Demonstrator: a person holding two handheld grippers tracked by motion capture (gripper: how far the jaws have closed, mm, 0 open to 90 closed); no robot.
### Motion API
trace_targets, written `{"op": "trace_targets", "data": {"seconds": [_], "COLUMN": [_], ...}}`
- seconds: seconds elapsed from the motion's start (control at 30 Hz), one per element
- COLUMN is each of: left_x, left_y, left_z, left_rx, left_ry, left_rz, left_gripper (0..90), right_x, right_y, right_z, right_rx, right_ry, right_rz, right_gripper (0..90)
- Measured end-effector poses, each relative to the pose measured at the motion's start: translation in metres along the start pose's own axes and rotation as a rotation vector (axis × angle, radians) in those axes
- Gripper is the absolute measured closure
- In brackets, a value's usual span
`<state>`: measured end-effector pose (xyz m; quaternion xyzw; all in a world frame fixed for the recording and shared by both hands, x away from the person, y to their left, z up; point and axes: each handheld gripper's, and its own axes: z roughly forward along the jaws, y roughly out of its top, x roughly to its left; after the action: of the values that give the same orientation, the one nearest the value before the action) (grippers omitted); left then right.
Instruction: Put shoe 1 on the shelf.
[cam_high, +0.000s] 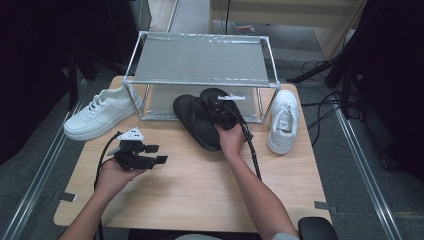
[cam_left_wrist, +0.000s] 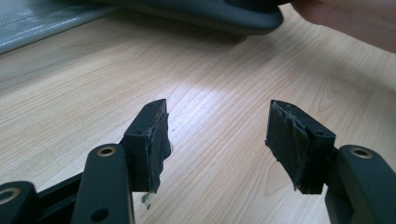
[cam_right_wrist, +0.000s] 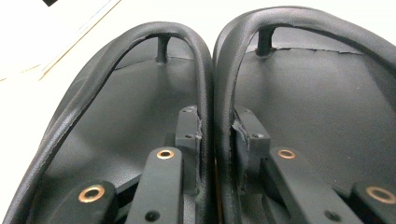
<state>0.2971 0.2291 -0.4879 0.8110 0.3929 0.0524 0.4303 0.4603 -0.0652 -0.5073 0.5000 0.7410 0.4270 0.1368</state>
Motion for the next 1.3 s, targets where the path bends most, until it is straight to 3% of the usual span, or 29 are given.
{"op": "trace_targets", "data": {"seconds": [0.2, 0.3, 0.37, 0.6, 0.73, 1.3], "left_x": [0.000, 0.001, 0.001, 0.001, 0.001, 0.001], "left_y": [0.000, 0.000, 0.001, 0.001, 0.001, 0.006], "left_z": [0.000, 0.001, 0.002, 0.003, 0.004, 0.006], "left_rx": [0.002, 0.006, 0.012, 0.013, 0.013, 0.014], "left_ry": [-0.004, -0.002, -0.005, -0.003, 0.003, -0.006], "left_rz": [0.001, 0.003, 0.004, 0.005, 0.007, 0.014], "left_gripper": [39.3, 39.3, 39.3, 39.3, 39.6, 39.4], "right_x": [-0.001, -0.002, 0.000, -0.001, 0.001, 0.002], "right_y": [0.002, 0.000, 0.000, 0.001, 0.002, -0.004], "right_z": [0.008, 0.010, 0.010, 0.009, 0.007, -0.027], "right_rx": [-0.016, -0.028, -0.029, -0.022, -0.015, -0.002], "right_ry": [-0.045, -0.050, -0.061, -0.030, -0.027, 0.000], "right_rz": [-0.013, 0.005, -0.020, -0.009, -0.029, -0.086], "right_gripper": [75.6, 74.8, 71.3, 62.6, 58.4, 56.2]}}
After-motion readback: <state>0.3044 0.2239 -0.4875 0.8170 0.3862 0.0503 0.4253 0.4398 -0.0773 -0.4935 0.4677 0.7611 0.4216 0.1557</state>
